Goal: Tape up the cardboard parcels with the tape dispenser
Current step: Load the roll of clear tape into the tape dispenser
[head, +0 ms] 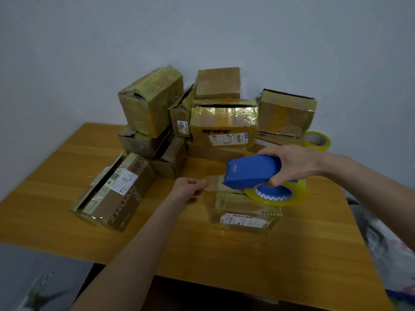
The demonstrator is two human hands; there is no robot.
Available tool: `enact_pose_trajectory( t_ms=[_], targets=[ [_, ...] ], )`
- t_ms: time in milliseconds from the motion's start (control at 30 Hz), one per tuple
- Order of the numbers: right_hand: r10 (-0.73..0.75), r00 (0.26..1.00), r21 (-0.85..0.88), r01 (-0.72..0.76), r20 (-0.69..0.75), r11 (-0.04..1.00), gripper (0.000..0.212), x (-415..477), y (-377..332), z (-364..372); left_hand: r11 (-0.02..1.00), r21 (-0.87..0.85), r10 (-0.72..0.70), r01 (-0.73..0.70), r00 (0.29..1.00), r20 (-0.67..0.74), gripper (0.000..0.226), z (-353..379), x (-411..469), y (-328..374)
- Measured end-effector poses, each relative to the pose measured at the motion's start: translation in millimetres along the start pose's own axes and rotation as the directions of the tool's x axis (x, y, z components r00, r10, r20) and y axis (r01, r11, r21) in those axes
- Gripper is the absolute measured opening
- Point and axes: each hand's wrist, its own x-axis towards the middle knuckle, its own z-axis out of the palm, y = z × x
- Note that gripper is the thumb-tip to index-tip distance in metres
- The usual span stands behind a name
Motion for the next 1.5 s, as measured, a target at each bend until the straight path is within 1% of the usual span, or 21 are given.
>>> enact_pose_trajectory(
  t_ms=[133, 233, 333, 400, 467, 567, 700, 733, 833, 900, 1033, 1200, 1267, 1367, 1433, 1500],
  targets=[
    [0.014, 1.0, -0.007, -0.014, 0.028, 1.0, 0.057, 6, -6, 1, 0.993, -0.018, -0.115, 0.116, 0.992, 0.04, 0.021, 9, 5, -16],
    [0.01, 1.0, -0.028, -0.009, 0.025, 1.0, 0.056, 12, -9, 3, 0.963, -0.144, -0.214, 0.226, 0.972, 0.096, 0.025, 13, 8, -31],
    [0.019, 1.0, -0.027, -0.018, 0.025, 0.999, 0.056, 15, -10, 5, 0.868, -0.291, -0.352, 0.402, 0.912, 0.21, 0.025, 18, 8, -44],
    [0.024, 0.999, -0.038, -0.023, 0.031, 0.999, 0.058, 15, -11, 7, 0.806, -0.352, -0.399, 0.477, 0.875, 0.273, 0.039, 25, 10, -55],
    [0.018, 0.999, -0.037, -0.017, 0.037, 0.999, 0.058, 15, -12, 8, 0.744, -0.427, -0.42, 0.513, 0.857, 0.298, 0.042, 30, 11, -64],
    [-0.003, 0.999, -0.026, 0.004, 0.053, 1.0, 0.056, 15, -15, 10, 0.689, -0.498, -0.43, 0.527, 0.85, 0.306, 0.038, 30, 11, -71],
    [-0.002, 0.998, -0.059, 0.006, 0.068, 0.998, 0.052, 18, -21, 11, 0.65, -0.567, -0.399, 0.506, 0.862, 0.312, 0.029, 26, 8, -74],
    [-0.003, 0.998, -0.068, 0.007, 0.067, 0.998, 0.051, 19, -22, 12, 0.632, -0.616, -0.359, 0.47, 0.882, 0.305, 0.028, 27, 7, -74],
    [-0.011, 0.998, -0.063, 0.014, 0.056, 0.998, 0.05, 21, -23, 12, 0.6, -0.741, -0.203, 0.301, 0.953, 0.223, 0.037, 32, 5, -75],
    [-0.016, 0.998, -0.034, 0.018, 0.057, 0.999, 0.051, 20, -21, 12, 0.592, -0.764, -0.166, 0.257, 0.966, 0.196, 0.034, 34, 3, -74],
    [-0.017, 0.998, 0.085, 0.013, 0.053, 0.996, 0.05, 14, -12, 9, 0.556, -0.789, -0.135, 0.262, 0.965, 0.225, 0.029, 30, 1, -68],
    [-0.013, 0.998, 0.194, 0.0, 0.067, 0.981, 0.049, 12, -2, 7, 0.593, -0.762, -0.011, 0.26, 0.949, 0.315, 0.022, 19, 1, -63],
    [-0.011, 0.998, 0.222, -0.005, 0.069, 0.975, 0.05, 11, 1, 6, 0.592, -0.768, 0.024, 0.245, 0.947, 0.321, 0.025, 15, 1, -57],
    [-0.015, 0.998, 0.241, -0.001, 0.061, 0.97, 0.051, 10, 2, 7, 0.599, -0.77, 0.021, 0.218, 0.958, 0.287, 0.025, 16, 1, -49],
    [-0.01, 0.998, 0.253, -0.004, 0.055, 0.967, 0.053, 8, 4, 6, 0.59, -0.774, 0.021, 0.229, 0.954, 0.299, 0.024, 18, -1, -46],
    [-0.01, 0.998, 0.265, -0.005, 0.055, 0.964, 0.054, 6, 5, 6, 0.581, -0.776, 0.037, 0.246, 0.944, 0.327, 0.029, 19, -3, -43]
  ],
)
